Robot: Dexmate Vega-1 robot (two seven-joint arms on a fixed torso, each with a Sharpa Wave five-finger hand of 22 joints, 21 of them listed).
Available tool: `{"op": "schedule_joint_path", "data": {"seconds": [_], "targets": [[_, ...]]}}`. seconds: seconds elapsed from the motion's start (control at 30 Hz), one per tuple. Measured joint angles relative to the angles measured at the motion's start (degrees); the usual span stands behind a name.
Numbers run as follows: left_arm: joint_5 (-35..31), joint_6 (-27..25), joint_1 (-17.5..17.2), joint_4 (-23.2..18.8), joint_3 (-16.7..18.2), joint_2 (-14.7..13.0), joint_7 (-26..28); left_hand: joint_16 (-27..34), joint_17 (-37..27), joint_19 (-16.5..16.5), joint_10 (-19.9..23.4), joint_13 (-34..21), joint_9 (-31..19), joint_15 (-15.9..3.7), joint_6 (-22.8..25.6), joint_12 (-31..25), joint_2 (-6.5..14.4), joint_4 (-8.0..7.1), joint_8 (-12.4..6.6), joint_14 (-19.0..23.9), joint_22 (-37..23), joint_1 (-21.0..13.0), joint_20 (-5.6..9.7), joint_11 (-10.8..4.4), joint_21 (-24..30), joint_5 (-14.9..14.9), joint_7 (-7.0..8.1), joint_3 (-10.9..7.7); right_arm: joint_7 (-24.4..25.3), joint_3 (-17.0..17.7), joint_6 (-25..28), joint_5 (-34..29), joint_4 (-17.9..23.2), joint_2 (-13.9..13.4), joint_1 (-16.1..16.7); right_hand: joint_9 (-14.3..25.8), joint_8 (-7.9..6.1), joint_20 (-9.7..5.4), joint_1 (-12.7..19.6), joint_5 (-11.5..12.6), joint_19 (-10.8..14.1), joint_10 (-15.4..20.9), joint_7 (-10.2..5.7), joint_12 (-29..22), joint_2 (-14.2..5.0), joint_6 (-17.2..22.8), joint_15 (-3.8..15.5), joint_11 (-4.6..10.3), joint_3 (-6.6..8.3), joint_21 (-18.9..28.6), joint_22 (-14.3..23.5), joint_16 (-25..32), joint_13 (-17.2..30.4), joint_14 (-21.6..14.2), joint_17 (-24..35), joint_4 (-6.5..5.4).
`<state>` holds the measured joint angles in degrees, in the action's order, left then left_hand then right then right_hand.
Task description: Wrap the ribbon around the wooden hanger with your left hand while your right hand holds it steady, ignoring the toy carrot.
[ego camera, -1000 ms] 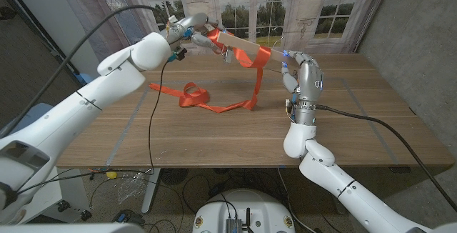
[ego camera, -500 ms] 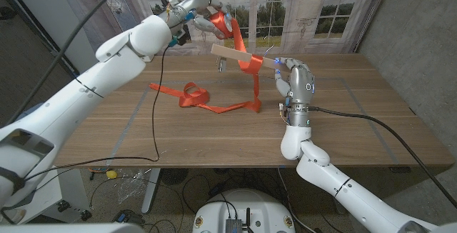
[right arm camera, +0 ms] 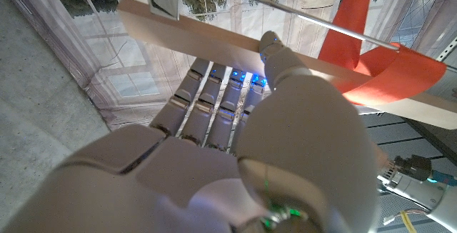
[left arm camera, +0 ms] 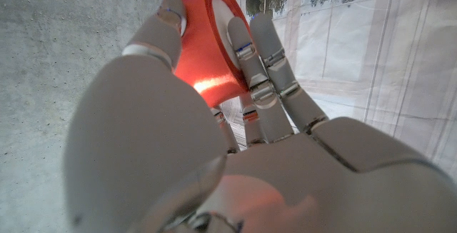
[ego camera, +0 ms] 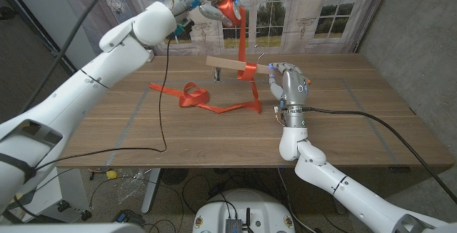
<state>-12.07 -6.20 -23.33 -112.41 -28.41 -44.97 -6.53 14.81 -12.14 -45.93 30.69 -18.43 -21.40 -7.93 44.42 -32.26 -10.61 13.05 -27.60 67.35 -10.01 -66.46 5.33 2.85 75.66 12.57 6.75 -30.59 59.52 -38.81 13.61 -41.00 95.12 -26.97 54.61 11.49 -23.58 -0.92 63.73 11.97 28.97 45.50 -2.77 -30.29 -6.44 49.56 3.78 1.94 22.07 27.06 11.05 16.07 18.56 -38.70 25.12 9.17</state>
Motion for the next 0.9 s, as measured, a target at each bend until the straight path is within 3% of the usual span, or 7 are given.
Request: {"op": "schedule_joint_path", "data": {"seconds": [0.57,0.9], "targets": [[-1.27,4.89,1.79,0.06,0.61,2.37,1.68,0.00,0.16,0.00,0.01,0.00,0.00,-0.10,0.01,-0.09,0.00,0.14,0.39,-0.10,0.16,0.00,0.00,0.00,0.00,-0.01,0.00,-0.20,-0.39,-2.14,0.64,1.69,-2.92,0.45,-2.52,0.00,0.00,0.00,0.00,-0.05,0.00,0.00,0.00,-0.02,0.00,0.00,0.21,0.00,0.00,0.00,0.00,0.00,-0.04,-0.21,0.00,0.00],[2.69,10.60,1.41,-0.35,1.50,3.03,0.37,0.00,0.00,0.00,0.17,0.00,-0.10,-0.08,0.45,-0.08,-0.24,0.14,0.44,-0.08,0.15,-0.24,-0.01,0.00,0.00,-0.13,-0.01,-0.20,-0.34,-2.47,1.71,3.31,-5.52,2.04,-4.85,0.00,0.00,0.00,0.00,-0.07,0.00,0.00,0.00,-0.02,0.00,0.00,0.01,0.00,0.00,0.00,0.00,-0.45,-0.16,-0.42,-0.01,0.00]]}}
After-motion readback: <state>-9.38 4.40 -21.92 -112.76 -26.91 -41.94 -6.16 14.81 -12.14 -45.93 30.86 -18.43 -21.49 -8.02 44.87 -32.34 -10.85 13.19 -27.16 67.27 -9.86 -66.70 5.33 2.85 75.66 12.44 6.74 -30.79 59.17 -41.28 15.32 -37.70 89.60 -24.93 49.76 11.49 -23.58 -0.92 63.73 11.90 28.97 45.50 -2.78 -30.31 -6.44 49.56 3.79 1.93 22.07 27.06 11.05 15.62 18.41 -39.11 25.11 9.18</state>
